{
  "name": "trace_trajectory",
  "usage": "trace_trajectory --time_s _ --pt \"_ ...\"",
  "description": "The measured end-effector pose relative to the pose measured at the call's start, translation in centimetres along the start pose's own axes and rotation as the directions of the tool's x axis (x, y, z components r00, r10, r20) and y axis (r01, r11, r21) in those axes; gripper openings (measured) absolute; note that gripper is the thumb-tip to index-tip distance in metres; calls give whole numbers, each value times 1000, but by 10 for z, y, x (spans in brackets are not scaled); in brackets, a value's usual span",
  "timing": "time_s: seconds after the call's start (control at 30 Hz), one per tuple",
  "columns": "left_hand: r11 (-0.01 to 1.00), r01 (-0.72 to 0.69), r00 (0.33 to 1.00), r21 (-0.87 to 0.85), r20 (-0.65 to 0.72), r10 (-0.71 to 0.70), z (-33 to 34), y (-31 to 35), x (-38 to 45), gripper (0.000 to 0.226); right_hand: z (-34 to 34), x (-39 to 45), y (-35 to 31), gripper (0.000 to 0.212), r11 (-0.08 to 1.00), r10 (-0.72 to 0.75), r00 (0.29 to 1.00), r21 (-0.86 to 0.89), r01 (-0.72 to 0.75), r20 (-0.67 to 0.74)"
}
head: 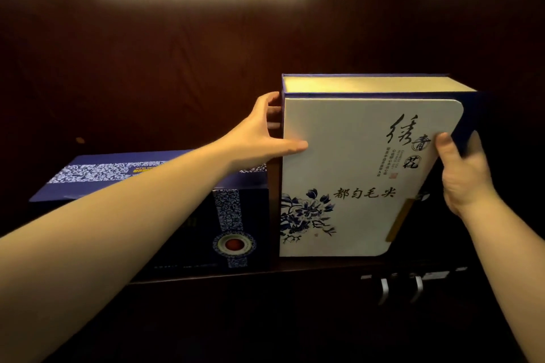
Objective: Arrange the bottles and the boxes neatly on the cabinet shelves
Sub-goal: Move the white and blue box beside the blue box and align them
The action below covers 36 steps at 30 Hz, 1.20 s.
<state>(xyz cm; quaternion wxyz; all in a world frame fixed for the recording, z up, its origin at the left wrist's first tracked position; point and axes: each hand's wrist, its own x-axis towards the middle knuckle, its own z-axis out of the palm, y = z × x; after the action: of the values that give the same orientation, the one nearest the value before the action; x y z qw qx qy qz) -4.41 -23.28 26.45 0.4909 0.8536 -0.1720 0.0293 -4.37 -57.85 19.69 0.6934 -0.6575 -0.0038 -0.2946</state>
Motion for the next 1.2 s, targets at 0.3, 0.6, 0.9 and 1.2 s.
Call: trace_trajectory --time_s 0.3,0.6,0.9,1.2 --pt "998 -36 998 -58 57 40 -2 -10 9 98 6 -41 52 45 957 285 958 72 -282 -37" --pt "997 -53 997 -48 50 55 -7 -15 6 97 13 -45 56 32 962 260 963 106 -253 -64" --pt "998 -45 998 -53 44 48 -14 -18 -1 96 21 -52 53 64 953 293 954 98 -286 -58" --pt "998 -40 998 -46 54 43 -18 -19 -5 95 25 -55 52 46 952 292 954 119 -283 -63"
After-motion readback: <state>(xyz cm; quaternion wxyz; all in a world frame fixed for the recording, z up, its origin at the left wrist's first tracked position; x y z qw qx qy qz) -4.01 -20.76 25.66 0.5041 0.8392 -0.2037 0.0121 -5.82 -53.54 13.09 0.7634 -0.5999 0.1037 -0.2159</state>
